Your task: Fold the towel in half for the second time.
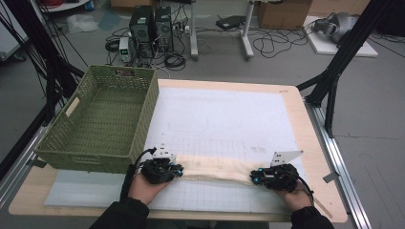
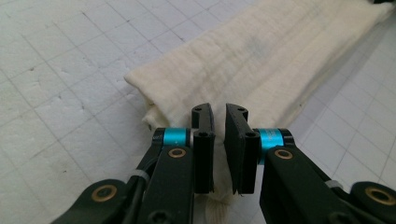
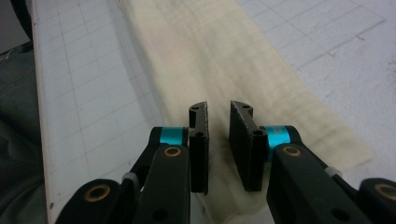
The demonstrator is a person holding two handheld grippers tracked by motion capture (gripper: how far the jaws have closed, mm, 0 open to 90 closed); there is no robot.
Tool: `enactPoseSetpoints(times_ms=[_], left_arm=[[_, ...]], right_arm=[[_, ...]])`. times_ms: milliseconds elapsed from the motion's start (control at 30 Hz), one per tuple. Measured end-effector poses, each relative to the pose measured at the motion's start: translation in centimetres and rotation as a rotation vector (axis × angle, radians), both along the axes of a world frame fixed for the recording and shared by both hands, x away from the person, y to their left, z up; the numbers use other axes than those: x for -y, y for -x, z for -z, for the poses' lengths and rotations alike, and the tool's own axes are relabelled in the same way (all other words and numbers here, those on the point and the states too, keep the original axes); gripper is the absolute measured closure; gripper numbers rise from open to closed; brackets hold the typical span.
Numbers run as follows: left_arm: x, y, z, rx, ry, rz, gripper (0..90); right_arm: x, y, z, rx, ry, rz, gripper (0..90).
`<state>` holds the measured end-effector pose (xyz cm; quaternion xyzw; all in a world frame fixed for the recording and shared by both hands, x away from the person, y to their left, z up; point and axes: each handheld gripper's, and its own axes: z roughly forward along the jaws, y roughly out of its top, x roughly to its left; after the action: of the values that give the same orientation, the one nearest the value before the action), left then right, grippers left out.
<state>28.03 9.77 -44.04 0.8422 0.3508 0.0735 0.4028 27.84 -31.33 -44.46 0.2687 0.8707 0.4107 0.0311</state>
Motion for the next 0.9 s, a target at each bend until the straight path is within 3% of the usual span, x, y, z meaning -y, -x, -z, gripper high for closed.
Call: enactPoseSetpoints(times_ms=[200, 367, 467, 533, 633, 900], left_arm=[[-0.2, 0.4, 0.1, 0.021, 0.001, 0.012, 79.4], [-0.1, 0.5, 0.1, 0.040, -0.011, 0.023, 79.3], [-0.2, 0.4, 0.1, 0.037, -0.008, 0.028, 78.9], [-0.1, 0.4, 0.1, 0.038, -0.010, 0.030, 78.6], [-0.1, 0.4, 0.1, 0.041, -0.015, 0.037, 78.6], [-0.2, 0.6, 0.0, 0.054, -0.030, 0.038, 77.7]], right_arm=[[0.2, 0.1, -0.1, 0.012, -0.005, 0.010, 72.3], [-0.7, 0.5, -1.2, 0.057, -0.072, -0.002, 67.7], [-1.7, 0.5, -1.2, 0.069, -0.052, -0.027, 67.2], [-2.0, 0.5, -1.0, 0.053, -0.037, -0.041, 67.3], [-2.1, 0.4, -0.2, 0.036, 0.034, -0.050, 68.2], [-0.7, 0.7, -0.1, 0.038, 0.028, -0.033, 69.3]])
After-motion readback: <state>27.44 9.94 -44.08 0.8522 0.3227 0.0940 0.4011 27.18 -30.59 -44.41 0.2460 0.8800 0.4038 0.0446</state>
